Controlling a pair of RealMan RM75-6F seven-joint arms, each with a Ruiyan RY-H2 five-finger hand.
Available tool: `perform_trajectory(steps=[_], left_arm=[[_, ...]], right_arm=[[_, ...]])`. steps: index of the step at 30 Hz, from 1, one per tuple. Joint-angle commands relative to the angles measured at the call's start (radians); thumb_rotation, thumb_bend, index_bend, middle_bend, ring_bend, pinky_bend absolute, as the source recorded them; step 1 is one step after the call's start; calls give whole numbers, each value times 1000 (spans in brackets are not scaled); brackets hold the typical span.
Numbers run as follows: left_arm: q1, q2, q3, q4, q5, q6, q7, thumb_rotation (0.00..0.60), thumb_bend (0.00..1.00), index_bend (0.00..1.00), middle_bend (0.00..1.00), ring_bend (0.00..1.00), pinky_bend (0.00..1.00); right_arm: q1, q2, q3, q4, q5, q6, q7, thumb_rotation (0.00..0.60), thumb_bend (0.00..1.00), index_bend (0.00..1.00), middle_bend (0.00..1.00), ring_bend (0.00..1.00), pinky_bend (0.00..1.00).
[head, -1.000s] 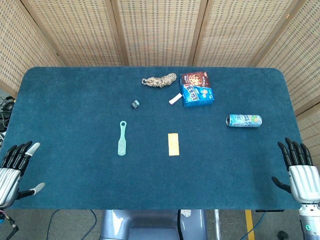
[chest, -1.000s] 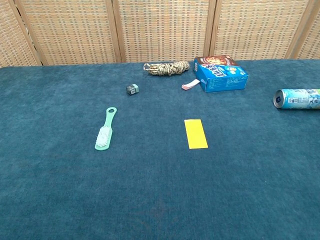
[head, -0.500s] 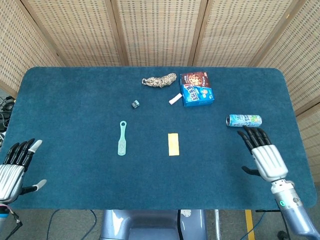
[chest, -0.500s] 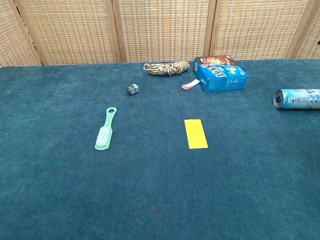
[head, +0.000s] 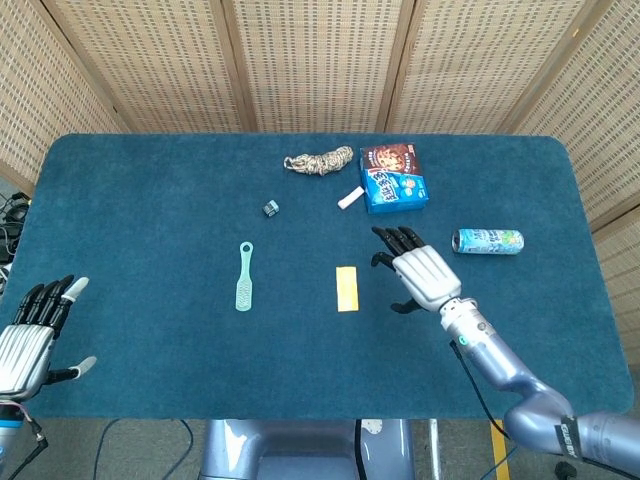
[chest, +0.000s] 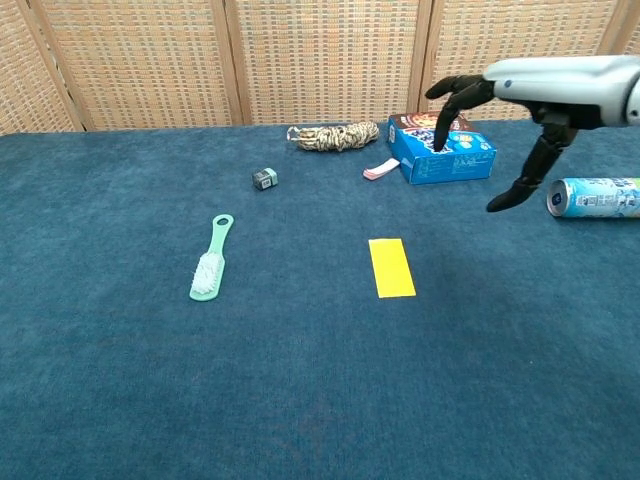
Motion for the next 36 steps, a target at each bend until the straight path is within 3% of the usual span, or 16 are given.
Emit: perform_trajectory(steps=[1, 7, 15, 23, 36], left_arm=[[-5, 0, -5, 4, -13, -10, -3, 600, 0, 0, 0, 0, 0], [-21, -7, -16, 9, -51, -44, 4, 600, 0, 0, 0, 0, 0], [-35, -16, -24, 7, -79, -68, 25, 600, 0, 0, 0, 0, 0], [-44, -22, -26, 7, -94, -81, 38, 600, 0, 0, 0, 0, 0], [-48, -24, -26, 9, -103, -83, 40, 600, 0, 0, 0, 0, 0]], right_arm=[[53, -70, 5, 64, 62, -39, -48, 600, 123, 387, 0, 0, 0], [146, -226, -21, 207, 162, -71, -140, 600, 235, 432, 0, 0, 0], [206, -338, -52, 327, 214, -84, -181, 600, 256, 435, 0, 0, 0], [223, -388, -67, 387, 235, -91, -167, 600, 266, 441, 0, 0, 0], [222, -457, -109, 482, 171, -71, -150, 600, 266, 458, 0, 0, 0]])
